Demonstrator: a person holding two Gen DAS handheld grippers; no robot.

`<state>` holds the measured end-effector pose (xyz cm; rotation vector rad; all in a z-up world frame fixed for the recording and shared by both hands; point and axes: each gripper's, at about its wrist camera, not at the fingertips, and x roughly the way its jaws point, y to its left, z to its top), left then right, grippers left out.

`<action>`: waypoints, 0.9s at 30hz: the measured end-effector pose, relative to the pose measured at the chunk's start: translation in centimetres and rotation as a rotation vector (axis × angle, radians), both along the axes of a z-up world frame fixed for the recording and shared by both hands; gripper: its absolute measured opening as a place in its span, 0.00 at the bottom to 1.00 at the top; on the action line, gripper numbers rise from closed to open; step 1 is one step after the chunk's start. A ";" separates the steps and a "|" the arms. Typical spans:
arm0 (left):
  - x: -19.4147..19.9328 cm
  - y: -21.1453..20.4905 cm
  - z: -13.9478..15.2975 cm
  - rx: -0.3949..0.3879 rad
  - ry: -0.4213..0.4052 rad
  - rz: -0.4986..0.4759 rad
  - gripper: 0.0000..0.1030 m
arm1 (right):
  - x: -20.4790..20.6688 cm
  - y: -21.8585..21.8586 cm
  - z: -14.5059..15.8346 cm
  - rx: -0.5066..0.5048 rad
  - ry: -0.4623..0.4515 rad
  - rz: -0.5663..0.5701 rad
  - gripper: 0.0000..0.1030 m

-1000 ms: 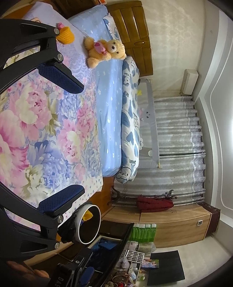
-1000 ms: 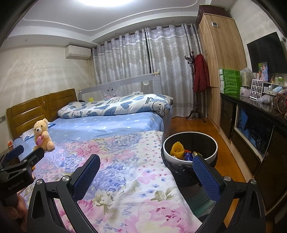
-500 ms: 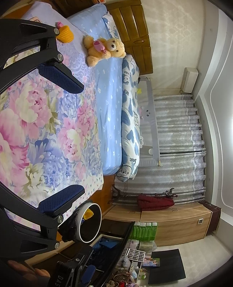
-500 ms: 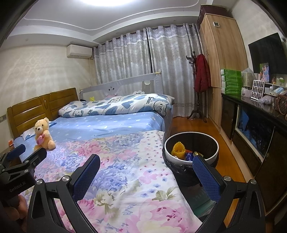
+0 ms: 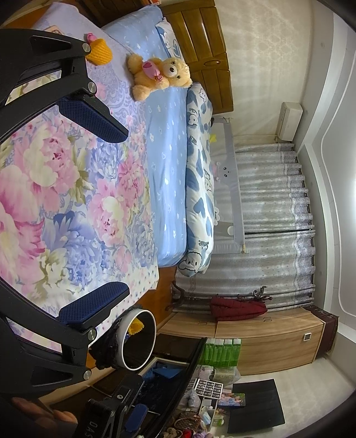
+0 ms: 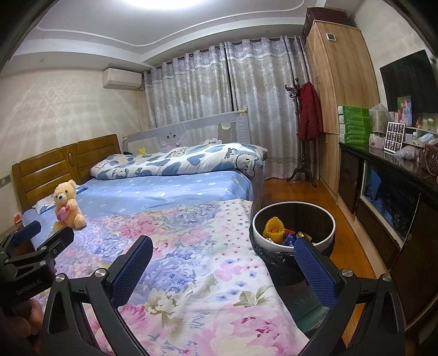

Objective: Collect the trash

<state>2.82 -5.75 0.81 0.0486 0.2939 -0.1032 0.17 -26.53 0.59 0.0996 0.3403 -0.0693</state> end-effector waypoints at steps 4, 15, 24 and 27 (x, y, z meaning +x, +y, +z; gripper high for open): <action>0.0 -0.1 0.0 0.000 0.000 -0.001 1.00 | 0.0 0.1 0.0 0.001 0.000 0.000 1.00; 0.1 -0.1 -0.1 0.001 0.003 -0.004 1.00 | 0.0 0.1 0.0 0.002 0.000 -0.001 1.00; 0.1 -0.1 -0.2 0.003 0.006 -0.008 1.00 | 0.0 -0.1 0.0 0.002 0.000 -0.001 1.00; 0.2 -0.2 -0.5 0.006 0.010 -0.012 1.00 | 0.0 0.0 0.0 0.004 0.002 0.000 1.00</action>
